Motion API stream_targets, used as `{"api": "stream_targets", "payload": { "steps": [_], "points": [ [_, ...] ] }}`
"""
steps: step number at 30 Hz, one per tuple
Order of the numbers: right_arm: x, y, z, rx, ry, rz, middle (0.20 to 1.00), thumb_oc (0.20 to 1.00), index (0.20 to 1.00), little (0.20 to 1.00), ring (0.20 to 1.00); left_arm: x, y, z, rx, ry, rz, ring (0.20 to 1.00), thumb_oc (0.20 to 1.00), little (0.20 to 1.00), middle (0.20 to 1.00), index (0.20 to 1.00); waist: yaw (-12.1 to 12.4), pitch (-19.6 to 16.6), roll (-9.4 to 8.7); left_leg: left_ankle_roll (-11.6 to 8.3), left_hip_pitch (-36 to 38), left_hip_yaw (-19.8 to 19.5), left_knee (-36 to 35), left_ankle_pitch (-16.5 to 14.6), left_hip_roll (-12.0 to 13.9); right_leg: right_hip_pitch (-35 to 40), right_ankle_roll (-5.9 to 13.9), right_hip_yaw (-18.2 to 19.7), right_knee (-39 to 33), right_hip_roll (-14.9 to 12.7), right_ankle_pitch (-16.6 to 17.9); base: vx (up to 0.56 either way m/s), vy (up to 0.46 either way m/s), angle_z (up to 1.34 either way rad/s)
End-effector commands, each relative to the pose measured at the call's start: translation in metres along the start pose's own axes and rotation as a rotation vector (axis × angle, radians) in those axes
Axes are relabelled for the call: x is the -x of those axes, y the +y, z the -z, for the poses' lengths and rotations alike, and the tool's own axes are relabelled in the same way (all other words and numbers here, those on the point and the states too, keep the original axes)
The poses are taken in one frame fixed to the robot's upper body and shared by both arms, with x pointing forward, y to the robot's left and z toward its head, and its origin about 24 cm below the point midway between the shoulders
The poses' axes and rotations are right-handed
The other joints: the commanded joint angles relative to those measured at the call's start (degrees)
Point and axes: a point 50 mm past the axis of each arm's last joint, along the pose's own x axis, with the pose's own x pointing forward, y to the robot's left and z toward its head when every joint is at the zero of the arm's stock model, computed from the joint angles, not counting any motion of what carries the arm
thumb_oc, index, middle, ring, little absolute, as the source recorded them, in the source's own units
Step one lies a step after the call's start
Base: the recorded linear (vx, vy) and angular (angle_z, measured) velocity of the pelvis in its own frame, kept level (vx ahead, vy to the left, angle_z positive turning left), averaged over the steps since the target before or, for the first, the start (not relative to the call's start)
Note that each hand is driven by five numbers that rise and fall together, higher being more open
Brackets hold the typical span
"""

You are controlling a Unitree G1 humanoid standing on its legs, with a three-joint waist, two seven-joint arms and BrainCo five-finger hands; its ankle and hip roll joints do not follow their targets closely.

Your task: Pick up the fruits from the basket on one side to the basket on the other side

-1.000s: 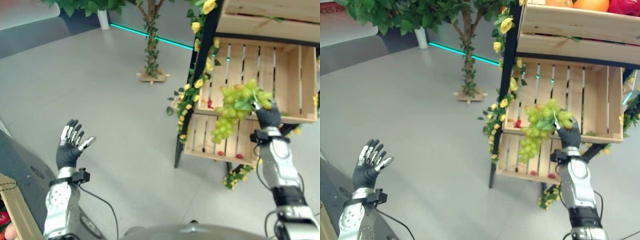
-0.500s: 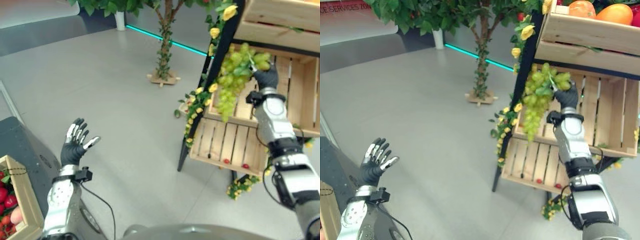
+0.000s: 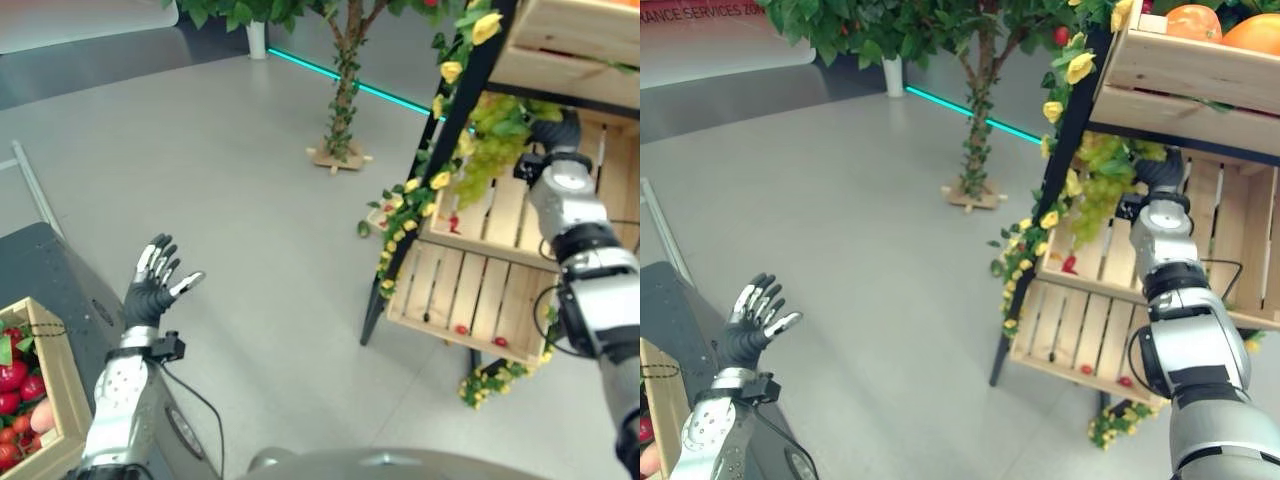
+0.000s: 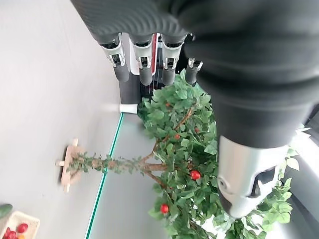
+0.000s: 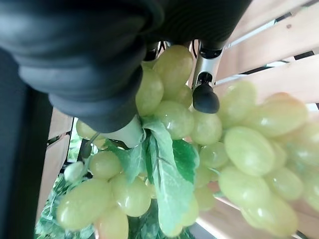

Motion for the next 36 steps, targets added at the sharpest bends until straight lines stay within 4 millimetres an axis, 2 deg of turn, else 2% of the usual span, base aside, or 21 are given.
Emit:
{"api": "stream_targets", "payload": {
  "steps": [1,2,4,5,6,7,8,15,16,17,18,20,21,22,23,26,27,29,30,31,36],
  "points": [
    [-0.011,-0.005,-0.078,-0.037,-0.235,0.036,0.2,0.2,0.2,0.2,0.2,-0.009,-0.009,-0.023,-0.048,-0.102,0.093,1.0,1.0,1.0,1.0,1.0,2.01,-3.64,-3.65,-1.05,-2.88,0.29,1.6,-2.69,-2.24,5.9,8.29,-0.03,-2.51,-1.49,-3.02,-0.07,0.023,0.01],
    [-0.011,-0.005,-0.078,-0.036,-0.235,0.037,0.2,0.2,0.2,0.2,0.2,-0.008,-0.01,-0.023,-0.047,-0.103,0.094,1.0,1.0,1.0,1.0,1.0,2.08,-3.31,-3.73,-0.71,-3.41,0.99,1.8,-1.66,-2.61,5.52,7.8,-1.12,-2.44,-2.05,-2.04,0.0,0.0,0.0],
    [-0.012,-0.006,-0.074,-0.028,-0.21,0.052,0.2,0.2,0.2,0.2,0.2,-0.009,-0.01,-0.023,-0.05,-0.1,0.091,1.0,1.0,1.0,1.0,1.0,2.11,-3.63,-3.65,-1.04,-2.93,0.08,1.42,-2.57,-2.19,5.99,8.25,-0.2,-2.66,-1.37,-3.06,0.0,-0.002,0.03],
    [-0.012,-0.005,-0.074,-0.024,-0.208,0.054,0.2,0.2,0.2,0.2,0.2,-0.009,-0.01,-0.023,-0.05,-0.102,0.09,1.0,1.0,1.0,1.0,1.0,2.16,-3.31,-3.73,-0.72,-3.47,0.73,1.59,-1.51,-2.54,5.6,7.76,-1.32,-2.6,-1.93,-2.09,0.0,0.0,0.0],
    [-0.013,-0.006,-0.071,-0.014,-0.192,0.055,0.2,0.2,0.2,0.2,0.2,-0.009,-0.009,-0.023,-0.052,-0.1,0.087,1.0,1.0,1.0,1.0,1.0,2.08,-3.61,-3.62,-1.06,-2.96,-0.03,1.33,-2.47,-2.21,5.97,8.24,-0.29,-2.66,-1.34,-3.08,-0.08,0.031,-0.03],
    [-0.013,-0.006,-0.071,-0.013,-0.193,0.056,0.2,0.2,0.2,0.2,0.2,-0.008,-0.01,-0.023,-0.051,-0.101,0.087,1.0,1.0,1.0,1.0,1.0,2.14,-3.28,-3.68,-0.73,-3.5,0.67,1.54,-1.44,-2.58,5.58,7.76,-1.38,-2.57,-1.9,-2.11,0.07,-0.024,-0.03],
    [-0.013,-0.005,-0.066,-0.017,-0.171,0.061,0.2,0.2,0.2,0.2,0.2,-0.009,-0.009,-0.022,-0.054,-0.099,0.081,1.0,1.0,1.0,1.0,1.0,2.01,-3.6,-3.55,-1.08,-2.98,-0.12,1.26,-2.43,-2.19,6.01,8.24,-0.29,-2.71,-1.3,-3.1,0.01,-0.008,0.03],
    [-0.014,-0.012,-0.055,-0.015,-0.109,0.11,0.2,0.2,0.2,0.2,0.2,-0.009,-0.008,-0.023,-0.061,-0.099,0.068,1.0,1.0,1.0,1.0,1.0,1.9,-3.59,-3.41,-1.08,-2.95,-0.44,1.2,-2.36,-2.19,6.19,8.3,-0.32,-2.75,-1.25,-3.21,0.0,-0.004,0.04],
    [-0.014,-0.013,-0.054,-0.017,-0.103,0.115,0.2,0.2,0.2,0.2,0.2,-0.009,-0.009,-0.023,-0.063,-0.099,0.072,1.0,1.0,1.0,1.0,1.0,2.0,-3.28,-3.47,-0.75,-3.5,0.21,1.4,-1.33,-2.55,5.88,7.85,-1.47,-2.69,-1.82,-2.25,-0.01,-0.01,0.03],
    [-0.015,-0.015,-0.053,-0.015,-0.094,0.122,0.2,0.2,0.2,0.2,0.2,-0.009,-0.009,-0.023,-0.068,-0.096,0.073,1.0,1.0,1.0,1.0,1.0,1.88,-3.64,-3.39,-1.09,-2.95,-0.51,1.15,-2.33,-2.19,6.36,8.32,-0.42,-2.83,-1.25,-3.23,-0.08,0.018,0.03],
    [-0.015,-0.015,-0.053,-0.015,-0.094,0.123,0.2,0.2,0.2,0.2,0.2,-0.009,-0.009,-0.023,-0.067,-0.096,0.074,1.0,1.0,1.0,1.0,1.0,1.96,-3.31,-3.47,-0.76,-3.48,0.19,1.38,-1.31,-2.55,5.98,7.85,-1.52,-2.75,-1.81,-2.26,0.06,-0.033,-0.01],
    [-0.015,-0.015,-0.05,-0.01,-0.079,0.13,0.2,0.2,0.2,0.2,0.2,-0.009,-0.009,-0.022,-0.069,-0.093,0.07,1.0,1.0,1.0,1.0,1.0,1.83,-3.67,-3.3,-1.13,-2.81,-0.56,1.05,-2.29,-2.16,6.51,8.29,-0.52,-2.89,-1.23,-3.28,0.03,-0.017,0.02],
    [-0.014,-0.015,-0.048,-0.022,-0.072,0.132,0.526,0.526,0.526,0.526,0.526,-0.008,-0.009,-0.022,-0.07,-0.091,0.069,1.0,1.0,1.0,1.0,1.0,1.83,-3.71,-3.25,-1.15,-2.78,-0.59,1.01,-2.27,-2.17,6.58,8.25,-0.56,-2.93,-1.2,-3.31,-0.08,0.022,0.04],
    [-0.014,-0.016,-0.048,-0.022,-0.071,0.133,1.0,1.0,1.0,1.0,1.0,-0.008,-0.009,-0.022,-0.069,-0.091,0.07,1.0,1.0,1.0,1.0,1.0,1.91,-3.4,-3.35,-0.82,-3.29,0.1,1.22,-1.26,-2.53,6.21,7.79,-1.66,-2.85,-1.75,-2.34,0.0,0.0,0.0],
    [-0.014,-0.018,-0.046,-0.027,-0.063,0.145,1.0,1.0,1.0,1.0,1.0,-0.008,-0.008,-0.022,-0.072,-0.089,0.068,1.0,1.0,1.0,1.0,1.0,1.81,-3.79,-3.29,-1.2,-2.75,-0.6,0.95,-2.21,-2.17,6.68,8.24,-0.59,-2.99,-1.18,-3.35,-0.08,0.024,0.01],
    [-0.014,-0.015,-0.046,-0.031,-0.064,0.127,1.0,1.0,1.0,1.0,1.0,-0.008,-0.008,-0.021,-0.072,-0.086,0.07,1.0,1.0,1.0,1.0,1.0,1.89,-3.5,-3.29,-0.9,-3.27,0.01,1.11,-1.1,-2.5,6.4,7.7,-1.84,-2.98,-1.67,-2.42,0.01,-0.016,0.07],
    [-0.014,-0.015,-0.044,-0.032,-0.061,0.124,1.0,1.0,1.0,1.0,1.0,-0.008,-0.008,-0.022,-0.07,-0.087,0.069,1.0,1.0,1.0,1.0,1.0,1.78,-3.85,-3.22,-1.28,-2.78,-0.72,0.9,-2.06,-2.15,6.87,8.17,-0.82,-3.13,-1.11,-3.38,0.0,0.0,0.0],
    [-0.014,-0.015,-0.043,-0.034,-0.055,0.129,1.0,1.0,1.0,1.0,1.0,-0.008,-0.008,-0.021,-0.069,-0.086,0.068,1.0,1.0,1.0,1.0,1.0,1.75,-3.85,-3.18,-1.3,-2.77,-0.74,0.84,-2.03,-2.1,6.87,8.16,-0.84,-3.17,-1.16,-3.35,-0.02,-0.009,-0.02],
    [-0.014,-0.015,-0.043,-0.031,-0.056,0.13,1.0,1.0,1.0,1.0,1.0,-0.007,-0.009,-0.021,-0.067,-0.085,0.069,1.0,1.0,1.0,1.0,1.0,1.81,-3.53,-3.23,-0.97,-3.3,-0.01,1.06,-1.0,-2.47,6.51,7.7,-1.96,-3.08,-1.73,-2.37,0.0,0.0,0.0],
    [-0.014,-0.014,-0.043,-0.028,-0.054,0.127,1.0,1.0,1.0,1.0,1.0,-0.007,-0.009,-0.021,-0.067,-0.083,0.068,1.0,1.0,1.0,1.0,1.0,1.67,-3.84,-3.12,-1.29,-2.74,-0.68,0.79,-1.98,-2.08,6.91,8.13,-0.87,-3.16,-1.2,-3.36,-0.02,-0.003,0.04],
    [-0.014,-0.012,-0.043,-0.017,-0.052,0.126,1.0,1.0,1.0,1.0,1.0,-0.007,-0.009,-0.02,-0.067,-0.08,0.069,1.0,1.0,1.0,1.0,1.0,1.73,-3.51,-3.09,-0.99,-3.23,0.01,0.98,-0.85,-2.42,6.69,7.62,-1.99,-3.22,-1.73,-2.39,-0.02,0.002,-0.01]
  ]
}}
